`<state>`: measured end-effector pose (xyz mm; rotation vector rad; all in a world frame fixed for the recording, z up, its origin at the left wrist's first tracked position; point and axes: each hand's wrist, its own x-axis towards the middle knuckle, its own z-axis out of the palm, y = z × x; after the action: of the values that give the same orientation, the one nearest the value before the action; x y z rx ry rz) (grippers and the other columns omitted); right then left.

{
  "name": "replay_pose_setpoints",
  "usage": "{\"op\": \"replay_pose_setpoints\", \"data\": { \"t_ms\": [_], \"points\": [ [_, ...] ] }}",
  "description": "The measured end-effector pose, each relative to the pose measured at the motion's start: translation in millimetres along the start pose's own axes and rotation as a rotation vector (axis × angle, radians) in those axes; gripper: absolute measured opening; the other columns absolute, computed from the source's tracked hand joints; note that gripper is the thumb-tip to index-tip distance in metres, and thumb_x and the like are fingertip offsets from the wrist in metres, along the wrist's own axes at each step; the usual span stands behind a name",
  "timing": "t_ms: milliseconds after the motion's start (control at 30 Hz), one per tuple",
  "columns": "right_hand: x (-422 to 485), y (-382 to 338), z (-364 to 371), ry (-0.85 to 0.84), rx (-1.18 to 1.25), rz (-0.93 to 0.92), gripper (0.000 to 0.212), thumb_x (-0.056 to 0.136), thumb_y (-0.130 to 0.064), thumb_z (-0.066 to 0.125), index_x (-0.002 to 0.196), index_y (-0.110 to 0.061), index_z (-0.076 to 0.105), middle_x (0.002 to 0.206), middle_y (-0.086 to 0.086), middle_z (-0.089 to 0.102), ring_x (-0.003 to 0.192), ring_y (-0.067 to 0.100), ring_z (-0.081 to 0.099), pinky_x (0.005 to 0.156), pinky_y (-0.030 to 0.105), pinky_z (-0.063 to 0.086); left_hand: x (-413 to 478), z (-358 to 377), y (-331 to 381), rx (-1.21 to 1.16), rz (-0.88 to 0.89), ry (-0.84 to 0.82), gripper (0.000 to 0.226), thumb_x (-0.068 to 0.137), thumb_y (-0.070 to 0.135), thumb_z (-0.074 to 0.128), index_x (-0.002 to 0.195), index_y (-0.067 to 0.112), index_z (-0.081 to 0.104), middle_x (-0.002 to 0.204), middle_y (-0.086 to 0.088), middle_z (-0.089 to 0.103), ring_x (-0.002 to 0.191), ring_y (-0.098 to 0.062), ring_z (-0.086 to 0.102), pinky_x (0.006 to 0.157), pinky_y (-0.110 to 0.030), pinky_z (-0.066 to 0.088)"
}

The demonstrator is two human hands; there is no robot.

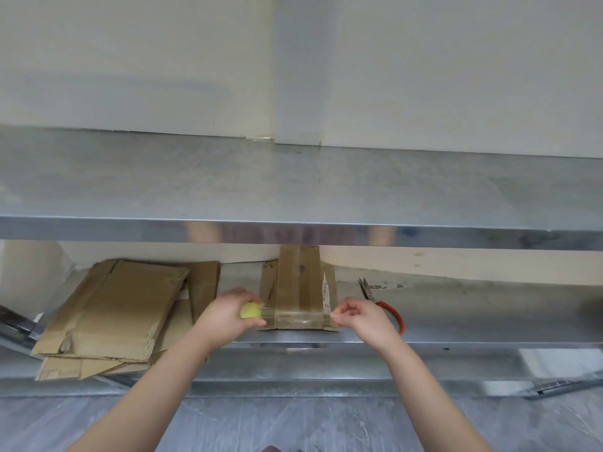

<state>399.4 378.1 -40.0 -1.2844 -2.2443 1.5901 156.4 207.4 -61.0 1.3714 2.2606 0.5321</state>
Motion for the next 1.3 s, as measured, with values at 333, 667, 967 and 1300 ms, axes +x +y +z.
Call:
{"op": "replay_pose_setpoints", "data": {
  "t_ms": [333,667,967,1300],
  "points": [
    [43,15,9,-0.071,-0.098,0.144,0.020,0.087,-0.033,0.066,0.071,-0.021,0.061,0.063,-0.017,0.065,0.072,0.000,0.058,0.060,0.018,0.036,23,21,-13,0.098,-0.134,-0.119,0.051,0.078,0.055,0.070,0.119,0.025,0.061,0.118,0.007,0.052,0.107,-0.015,0.053,0.089,-0.030,0.046],
    [61,40,37,-0.031,0.034,0.250,0.009,0.090,-0.021,0.064,0.082,-0.017,0.061,0.081,-0.006,0.066,0.086,0.016,0.059,0.068,0.026,0.040,28,34,-19,0.147,-0.028,-0.135,0.056,0.088,0.047,0.062,0.138,0.037,0.039,0.141,0.006,0.041,0.113,-0.016,0.053,0.085,-0.027,0.045],
    [52,50,63,0.156,0.053,0.249,0.023,0.083,-0.022,0.070,0.089,-0.024,0.048,0.088,-0.004,0.060,0.080,0.015,0.058,0.067,0.028,0.045,23,36,-17,0.445,0.227,-0.147,0.064,0.096,0.041,0.050,0.137,0.068,0.009,0.157,0.009,0.020,0.130,-0.024,0.039,0.104,-0.042,0.036],
    [20,58,87,0.226,-0.487,-0.290,0.062,0.096,-0.060,0.035,0.153,-0.038,0.022,0.160,-0.015,0.015,0.146,0.007,0.015,0.117,0.034,0.023,37,27,-12,0.465,0.319,-0.169,0.058,0.091,0.042,0.058,0.140,0.057,0.030,0.137,0.010,0.040,0.118,-0.015,0.045,0.097,-0.033,0.033]
  ]
}}
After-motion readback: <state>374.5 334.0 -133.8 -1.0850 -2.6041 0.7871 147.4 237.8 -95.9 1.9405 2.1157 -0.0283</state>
